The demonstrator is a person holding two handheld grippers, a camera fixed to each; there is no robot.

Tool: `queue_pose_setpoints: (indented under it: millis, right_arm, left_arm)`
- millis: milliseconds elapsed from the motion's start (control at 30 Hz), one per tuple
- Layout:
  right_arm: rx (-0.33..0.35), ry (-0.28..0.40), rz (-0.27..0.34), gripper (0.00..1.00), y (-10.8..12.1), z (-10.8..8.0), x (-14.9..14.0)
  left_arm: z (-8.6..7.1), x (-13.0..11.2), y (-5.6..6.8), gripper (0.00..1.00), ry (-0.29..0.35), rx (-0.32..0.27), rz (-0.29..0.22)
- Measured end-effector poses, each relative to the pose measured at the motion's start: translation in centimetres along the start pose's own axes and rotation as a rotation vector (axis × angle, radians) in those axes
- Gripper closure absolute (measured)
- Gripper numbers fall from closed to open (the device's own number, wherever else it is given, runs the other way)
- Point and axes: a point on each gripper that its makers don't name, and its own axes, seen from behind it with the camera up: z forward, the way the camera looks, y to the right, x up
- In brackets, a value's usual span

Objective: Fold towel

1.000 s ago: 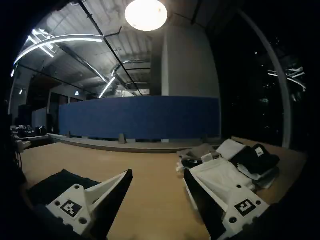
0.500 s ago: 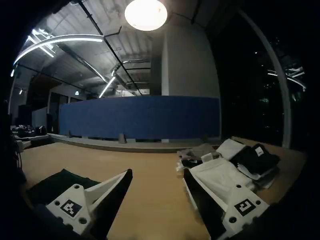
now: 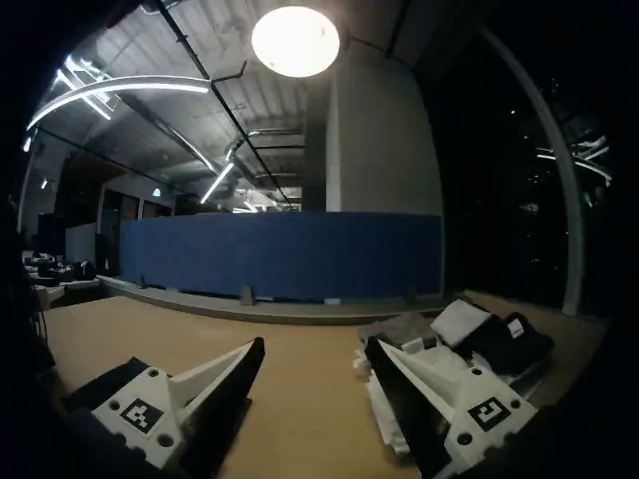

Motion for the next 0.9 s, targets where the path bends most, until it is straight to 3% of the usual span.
queue_pose_setpoints:
  millis: [200,467,600,900]
  right_arm:
    - [0.001,-0.023,-0.032,0.0,-0.3,-0.4,4.3]
    - [-0.014,-0.05,0.009,0.0,0.1,-1.1,9.0]
    - [-0.029,-0.056,0.016,0.0,0.6,-1.2,10.4]
    - [-0.029,-0.052,0.019,0.0,0.5,-1.9,12.1]
  left_arm:
    - [-0.2,4.8,0.8,0.04,-0.011,-0.016,-0.023]
    - [-1.0,9.8,0.6,0.04,-0.048,-0.015,-0.037]
    - [-1.5,11.1,1.3,0.04,-0.066,-0.027,-0.042]
    - [-1.9,12.5,0.8,0.04,-0.067,-0.023,-0.065]
